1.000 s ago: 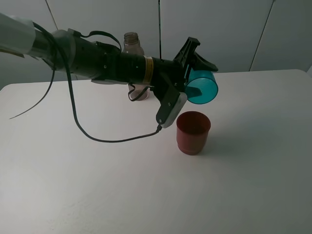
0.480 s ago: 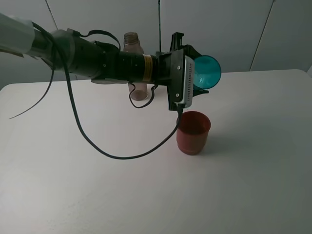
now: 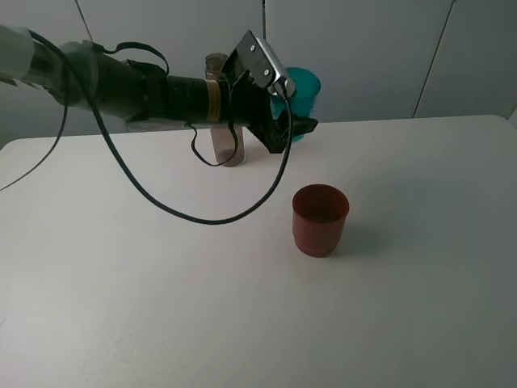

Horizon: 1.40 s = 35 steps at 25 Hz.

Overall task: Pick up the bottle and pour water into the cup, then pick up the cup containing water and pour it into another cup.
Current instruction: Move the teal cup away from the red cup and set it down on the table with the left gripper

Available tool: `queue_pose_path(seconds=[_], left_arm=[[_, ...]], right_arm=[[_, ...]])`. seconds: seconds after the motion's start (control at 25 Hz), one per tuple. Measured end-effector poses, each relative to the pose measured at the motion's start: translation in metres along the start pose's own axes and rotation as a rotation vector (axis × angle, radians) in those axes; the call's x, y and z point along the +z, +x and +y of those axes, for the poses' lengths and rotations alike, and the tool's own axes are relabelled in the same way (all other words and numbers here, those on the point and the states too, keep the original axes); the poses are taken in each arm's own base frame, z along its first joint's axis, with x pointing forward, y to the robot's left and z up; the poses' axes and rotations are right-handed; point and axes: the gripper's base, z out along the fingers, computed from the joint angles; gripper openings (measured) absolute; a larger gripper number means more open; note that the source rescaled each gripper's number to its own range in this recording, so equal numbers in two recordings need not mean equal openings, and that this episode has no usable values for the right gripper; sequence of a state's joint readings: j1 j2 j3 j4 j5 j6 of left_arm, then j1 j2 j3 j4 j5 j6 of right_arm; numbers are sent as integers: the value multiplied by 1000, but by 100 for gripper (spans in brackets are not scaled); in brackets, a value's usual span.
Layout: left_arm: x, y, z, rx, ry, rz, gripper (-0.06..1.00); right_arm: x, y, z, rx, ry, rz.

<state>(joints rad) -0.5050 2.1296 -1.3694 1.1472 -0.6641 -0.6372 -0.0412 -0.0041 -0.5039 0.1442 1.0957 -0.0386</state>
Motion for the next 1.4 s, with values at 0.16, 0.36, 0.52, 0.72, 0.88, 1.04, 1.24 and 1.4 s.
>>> queue_pose_path(seconds=[0.16,0.36,0.52,0.72,0.88,1.04,1.24,1.4], left_arm=[[-2,13,8,-67,-10,21,2],[2,40,9,-99,36,35,2],[1,55,10,-128,72,12,2],[-4,75,17,-159,90,4,2],[-9,91,17,-117,106,4,2],[-12,104,12,-68,144,-22,2],[-13,118,10,-83,164,-40,2],[-14,133,11,-122,160,-45,2]], right_arm=[[0,0,0,0,0,0],[0,0,0,0,0,0],[0,0,0,0,0,0],[0,0,0,0,0,0],[0,0,0,0,0,0],[0,0,0,0,0,0],[0,0,0,0,0,0],[0,0,0,0,0,0]])
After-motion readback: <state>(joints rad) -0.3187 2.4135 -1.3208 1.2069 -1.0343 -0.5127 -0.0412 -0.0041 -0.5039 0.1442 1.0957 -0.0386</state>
